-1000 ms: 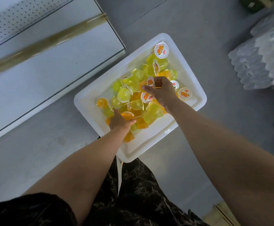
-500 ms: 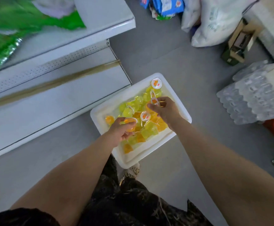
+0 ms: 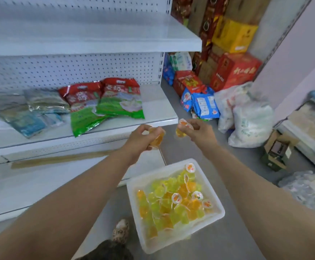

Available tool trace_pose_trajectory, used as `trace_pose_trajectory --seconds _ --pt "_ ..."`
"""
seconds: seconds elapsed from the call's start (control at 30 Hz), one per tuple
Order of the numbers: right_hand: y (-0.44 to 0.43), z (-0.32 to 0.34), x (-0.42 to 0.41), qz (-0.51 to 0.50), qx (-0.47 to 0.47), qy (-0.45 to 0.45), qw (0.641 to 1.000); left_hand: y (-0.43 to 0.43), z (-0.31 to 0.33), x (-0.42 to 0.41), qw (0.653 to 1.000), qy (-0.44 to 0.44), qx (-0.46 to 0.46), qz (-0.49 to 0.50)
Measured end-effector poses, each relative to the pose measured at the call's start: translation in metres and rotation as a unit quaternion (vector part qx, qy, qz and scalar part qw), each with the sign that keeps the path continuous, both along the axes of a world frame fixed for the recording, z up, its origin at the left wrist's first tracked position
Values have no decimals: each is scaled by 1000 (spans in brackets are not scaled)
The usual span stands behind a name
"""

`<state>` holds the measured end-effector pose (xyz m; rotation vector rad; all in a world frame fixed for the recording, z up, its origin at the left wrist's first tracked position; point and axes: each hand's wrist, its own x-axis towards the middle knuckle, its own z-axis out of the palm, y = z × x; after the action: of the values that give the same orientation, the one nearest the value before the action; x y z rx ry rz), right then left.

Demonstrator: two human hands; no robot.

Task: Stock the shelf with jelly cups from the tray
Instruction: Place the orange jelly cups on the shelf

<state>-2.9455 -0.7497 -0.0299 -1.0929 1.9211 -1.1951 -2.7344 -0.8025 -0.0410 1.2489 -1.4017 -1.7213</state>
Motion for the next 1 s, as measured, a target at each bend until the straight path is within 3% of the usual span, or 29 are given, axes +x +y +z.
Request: trace_pose_trajectory --seconds 0.3,0.5,0.73,1.0 --pt "-57 138 68 82 -147 11 986 -44 152 76 980 -5 -183 73" --pt "-119 204 140 138 -181 51 973 -92 208 157 966 -24 -234 110" --pt "-199 245 255 204 -192 75 957 -158 250 269 953 -41 -259 150" --pt "-286 245 396 236 -193 83 949 -229 268 399 937 -121 -266 193"
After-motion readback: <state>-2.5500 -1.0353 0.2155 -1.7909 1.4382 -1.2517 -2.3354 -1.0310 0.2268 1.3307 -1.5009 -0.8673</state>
